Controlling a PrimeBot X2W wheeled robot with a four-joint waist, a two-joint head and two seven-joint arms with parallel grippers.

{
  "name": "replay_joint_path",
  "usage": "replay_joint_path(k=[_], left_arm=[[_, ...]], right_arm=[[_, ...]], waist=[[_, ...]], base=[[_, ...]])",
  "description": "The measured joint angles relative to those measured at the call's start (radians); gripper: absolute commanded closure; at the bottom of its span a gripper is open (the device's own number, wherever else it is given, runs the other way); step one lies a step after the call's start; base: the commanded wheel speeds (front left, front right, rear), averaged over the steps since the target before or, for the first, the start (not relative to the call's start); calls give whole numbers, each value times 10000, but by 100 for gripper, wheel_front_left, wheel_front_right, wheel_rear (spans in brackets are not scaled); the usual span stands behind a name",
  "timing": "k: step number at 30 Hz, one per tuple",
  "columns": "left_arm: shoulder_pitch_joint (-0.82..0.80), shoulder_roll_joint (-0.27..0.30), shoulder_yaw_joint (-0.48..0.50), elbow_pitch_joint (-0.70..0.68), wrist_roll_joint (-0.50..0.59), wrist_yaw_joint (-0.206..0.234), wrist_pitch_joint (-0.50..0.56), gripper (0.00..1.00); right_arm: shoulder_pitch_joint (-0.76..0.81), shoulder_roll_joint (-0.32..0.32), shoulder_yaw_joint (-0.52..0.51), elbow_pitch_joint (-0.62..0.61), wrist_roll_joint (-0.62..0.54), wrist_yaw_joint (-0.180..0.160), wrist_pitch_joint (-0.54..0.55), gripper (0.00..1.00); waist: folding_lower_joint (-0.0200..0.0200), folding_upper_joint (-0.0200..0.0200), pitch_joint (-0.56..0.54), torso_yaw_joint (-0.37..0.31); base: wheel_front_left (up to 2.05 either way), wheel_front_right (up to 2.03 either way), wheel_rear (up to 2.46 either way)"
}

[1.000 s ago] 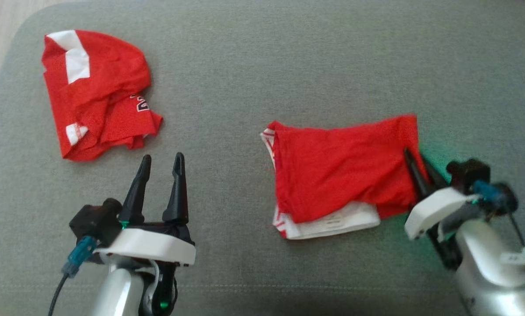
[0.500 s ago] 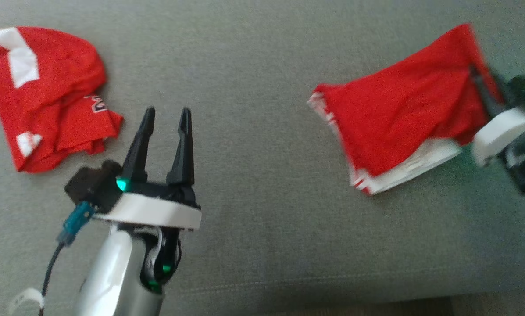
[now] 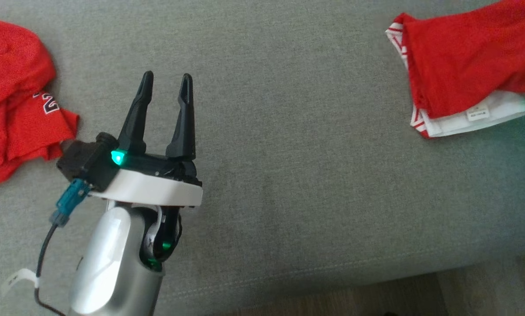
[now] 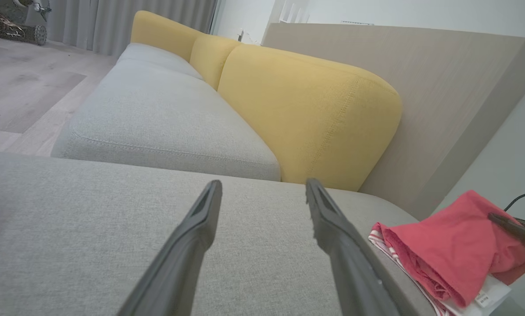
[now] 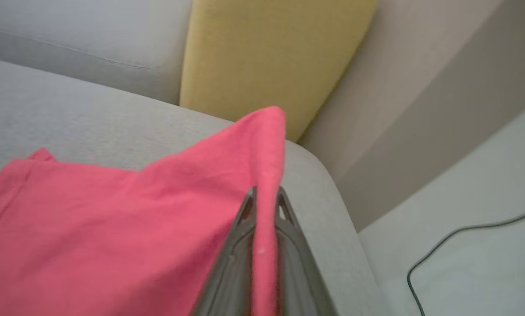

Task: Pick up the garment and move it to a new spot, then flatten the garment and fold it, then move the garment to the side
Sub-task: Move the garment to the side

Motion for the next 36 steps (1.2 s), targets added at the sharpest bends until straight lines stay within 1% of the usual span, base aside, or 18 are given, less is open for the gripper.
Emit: replay_joint_path(k=[2,3,4,5,9,13,17,21,24,32,36], left_arm=[[-3,-2,-33,0,0,0,0,0],[-2,-2,-33,0,0,0,0,0],[-2,0,-23,0,0,0,0,0],[-2,0,-23,0,0,0,0,0],[12,0,29,19,-13,-2,0,0],[35,-2,63,113,-102,-2,0,0],[223,-2,92,171,-268,10,0,0],[487,-2,104,198,-449,102,0,0],[773,-2,130,209,-458,184,0,0],[1766,6,316,483,-215,190,0,0],[2235,19,345,523,-219,236,0,0]], right_arm=[[-38,173,-422,261,-52,0,-61,100],[-36,228,-491,330,-261,0,-69,100],[-38,334,-675,360,-451,0,-111,74],[-38,334,-675,360,-451,0,-111,0],[-49,732,-1262,493,-665,0,-167,0],[-49,894,-1321,372,-838,0,-337,0],[-39,1350,-1256,-151,-796,0,-639,0],[174,1875,-1191,-961,-391,0,-999,0],[806,2228,-1244,-1670,-105,0,-1187,0],[3472,3312,-1519,-3532,180,0,-1390,0],[4755,3710,-1565,-4794,213,0,-1459,0]], waist=[[0,0,30,-22],[-1,0,34,-24],[-1,0,35,-24],[-1,0,35,-24],[-1,0,-46,18],[-1,0,-221,70],[-1,0,-564,154],[-1,0,-1060,320],[-1,0,-1490,488],[-2,0,-2550,972],[-2,0,-2891,1265]], base=[[0,0,0],[0,0,0],[0,0,0],[0,0,0],[0,0,0],[0,0,0],[0,0,0],[0,0,0],[0,0,0],[0,0,0],[0,0,0]])
